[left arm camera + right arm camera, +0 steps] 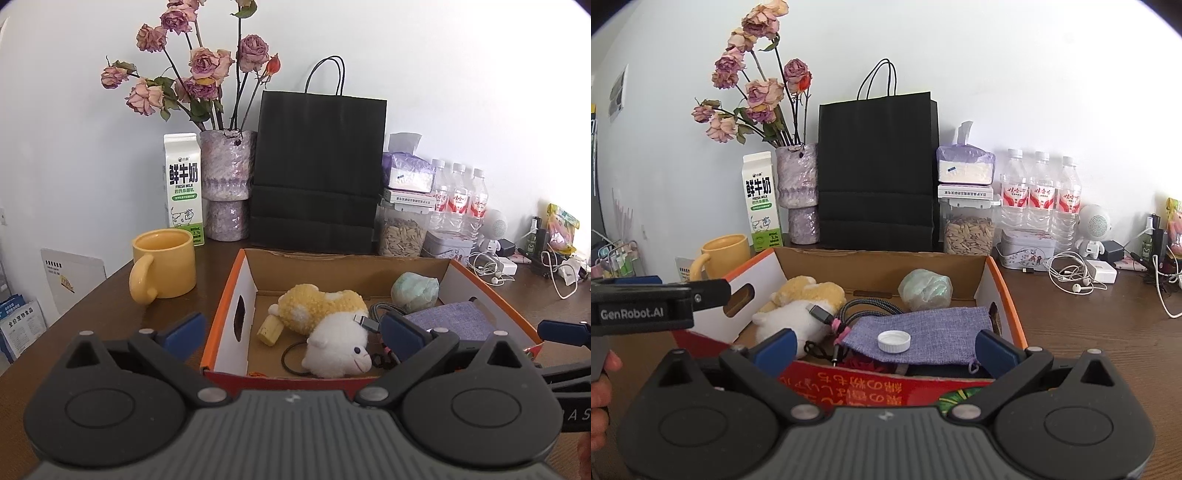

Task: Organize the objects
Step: 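Move the right tool to the white tissue and grasp it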

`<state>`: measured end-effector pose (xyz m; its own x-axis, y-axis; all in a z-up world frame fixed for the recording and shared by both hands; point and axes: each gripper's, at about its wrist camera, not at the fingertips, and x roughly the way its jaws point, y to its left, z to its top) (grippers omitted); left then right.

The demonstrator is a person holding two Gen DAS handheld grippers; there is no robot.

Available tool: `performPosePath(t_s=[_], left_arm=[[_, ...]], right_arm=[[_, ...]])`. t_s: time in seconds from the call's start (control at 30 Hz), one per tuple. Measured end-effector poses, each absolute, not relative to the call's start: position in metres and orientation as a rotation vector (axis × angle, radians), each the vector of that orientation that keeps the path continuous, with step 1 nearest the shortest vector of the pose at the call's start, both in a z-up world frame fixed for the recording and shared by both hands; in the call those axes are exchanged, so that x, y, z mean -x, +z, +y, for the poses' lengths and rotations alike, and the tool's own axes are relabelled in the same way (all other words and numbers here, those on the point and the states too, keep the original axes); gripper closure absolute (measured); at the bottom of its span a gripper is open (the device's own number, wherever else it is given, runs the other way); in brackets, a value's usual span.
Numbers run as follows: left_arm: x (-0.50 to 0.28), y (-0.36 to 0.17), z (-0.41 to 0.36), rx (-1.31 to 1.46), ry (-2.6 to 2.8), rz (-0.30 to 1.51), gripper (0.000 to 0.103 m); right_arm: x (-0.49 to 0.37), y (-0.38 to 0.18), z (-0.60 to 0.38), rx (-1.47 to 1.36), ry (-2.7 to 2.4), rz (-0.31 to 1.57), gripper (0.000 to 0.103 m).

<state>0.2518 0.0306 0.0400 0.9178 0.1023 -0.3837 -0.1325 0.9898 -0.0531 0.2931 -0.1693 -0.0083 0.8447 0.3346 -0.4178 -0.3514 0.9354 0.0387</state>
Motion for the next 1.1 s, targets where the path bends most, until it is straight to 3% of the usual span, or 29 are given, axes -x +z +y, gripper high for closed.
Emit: performPosePath(t_s=[1.1], left_arm=[[-0.141,0.002,0.036,0.071,0.037,0.596,0.0]], right_arm=[[-0.169,-0.06,-0.189,0.055,0.385,0.674,0.0]])
